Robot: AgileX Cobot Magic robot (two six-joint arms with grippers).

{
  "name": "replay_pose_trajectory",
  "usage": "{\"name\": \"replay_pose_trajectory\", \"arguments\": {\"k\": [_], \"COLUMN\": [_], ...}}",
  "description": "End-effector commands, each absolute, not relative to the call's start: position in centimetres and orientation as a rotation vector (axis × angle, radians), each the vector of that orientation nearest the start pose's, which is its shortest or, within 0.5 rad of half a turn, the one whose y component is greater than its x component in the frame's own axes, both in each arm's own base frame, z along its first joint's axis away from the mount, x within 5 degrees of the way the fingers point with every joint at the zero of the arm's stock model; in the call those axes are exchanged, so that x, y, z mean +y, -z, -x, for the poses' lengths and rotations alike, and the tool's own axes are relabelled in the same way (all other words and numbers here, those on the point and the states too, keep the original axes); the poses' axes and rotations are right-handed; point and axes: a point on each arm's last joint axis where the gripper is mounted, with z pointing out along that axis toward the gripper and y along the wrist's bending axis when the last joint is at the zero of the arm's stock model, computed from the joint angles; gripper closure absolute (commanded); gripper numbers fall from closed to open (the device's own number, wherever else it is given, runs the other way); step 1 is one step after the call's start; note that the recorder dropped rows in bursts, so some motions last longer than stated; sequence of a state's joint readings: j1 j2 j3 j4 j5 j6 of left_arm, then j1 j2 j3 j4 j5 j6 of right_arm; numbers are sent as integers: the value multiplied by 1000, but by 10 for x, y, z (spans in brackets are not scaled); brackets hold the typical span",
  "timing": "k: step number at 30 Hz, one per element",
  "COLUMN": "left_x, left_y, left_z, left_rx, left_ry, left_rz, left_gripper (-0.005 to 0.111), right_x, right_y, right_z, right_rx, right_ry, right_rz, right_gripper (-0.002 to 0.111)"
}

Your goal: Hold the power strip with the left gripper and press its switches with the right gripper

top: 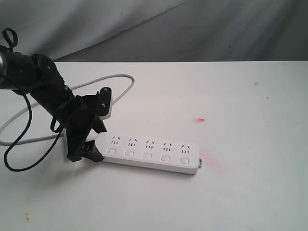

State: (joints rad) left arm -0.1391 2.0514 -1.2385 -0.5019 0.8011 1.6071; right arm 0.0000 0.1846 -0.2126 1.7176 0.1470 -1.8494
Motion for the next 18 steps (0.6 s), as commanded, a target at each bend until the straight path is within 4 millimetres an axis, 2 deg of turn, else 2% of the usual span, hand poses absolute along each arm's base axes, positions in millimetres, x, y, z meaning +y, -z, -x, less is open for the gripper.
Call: {"name": "replay_pose_trajectory", "arguments": {"k": [1,6,13,18], "left_x": [-84,-84,-84,-84], "left_y": [-121,-121,-121,-121], "left_z": [-369,-369,-369,-369], "left_rx": [2175,2175,2175,2177], "left_ry": [358,358,358,358], "left_rz": [-1828,-1828,-1828,-1826], "left_gripper": [57,57,57,57], "right_x": [15,8,1,0], "right_y": [-267,-258,-252,-229], "right_z": [-65,-66,-67,-71], "right_rx": [1509,1610,1627,1602], "right_ry": [-89,-47,9,16], "right_rz": [160,83,27,10], "right_gripper": [108,108,108,108]}}
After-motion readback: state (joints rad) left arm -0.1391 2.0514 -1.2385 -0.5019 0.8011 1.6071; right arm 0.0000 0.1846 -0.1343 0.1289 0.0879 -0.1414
